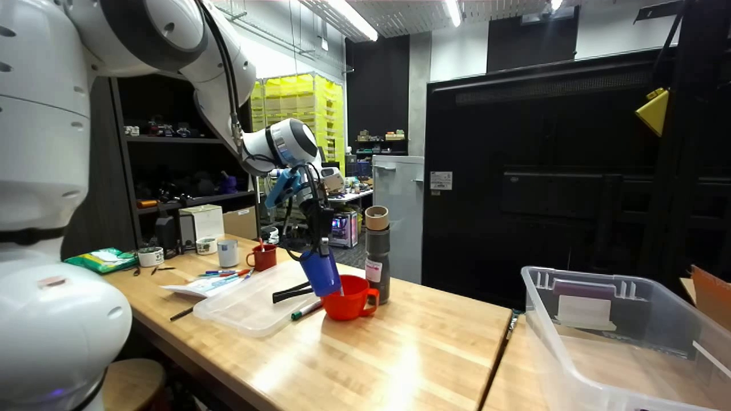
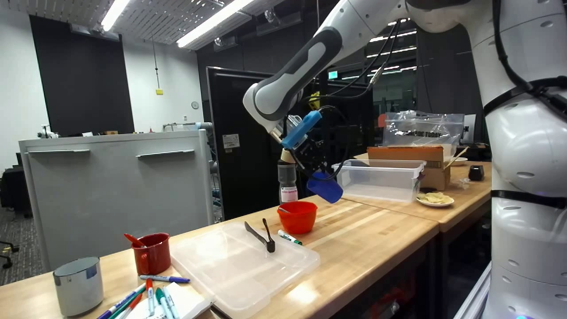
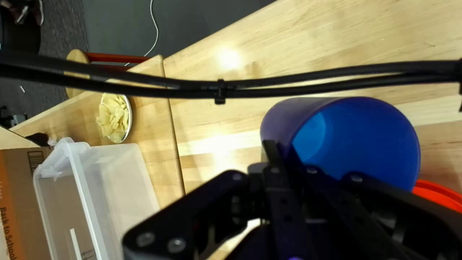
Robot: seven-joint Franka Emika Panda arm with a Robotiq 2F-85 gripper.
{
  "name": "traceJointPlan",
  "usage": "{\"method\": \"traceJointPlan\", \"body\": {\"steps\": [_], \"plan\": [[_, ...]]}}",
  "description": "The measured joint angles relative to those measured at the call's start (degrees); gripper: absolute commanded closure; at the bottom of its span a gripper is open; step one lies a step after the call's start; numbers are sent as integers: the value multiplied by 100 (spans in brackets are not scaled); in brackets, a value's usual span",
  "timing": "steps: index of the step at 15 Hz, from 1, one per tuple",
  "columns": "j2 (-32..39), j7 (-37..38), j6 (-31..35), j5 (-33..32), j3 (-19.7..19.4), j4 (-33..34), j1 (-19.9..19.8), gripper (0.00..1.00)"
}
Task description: Hang the blue cup on to the clamp on top of the orange jar
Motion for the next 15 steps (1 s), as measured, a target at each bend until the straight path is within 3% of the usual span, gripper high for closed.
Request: {"method": "traceJointPlan", "body": {"steps": [10,15], "plan": [[-53,-178,-49,-1,-40,-220,-237,99],[-51,-1193,-83,427,-39,-310,-294,99]]}}
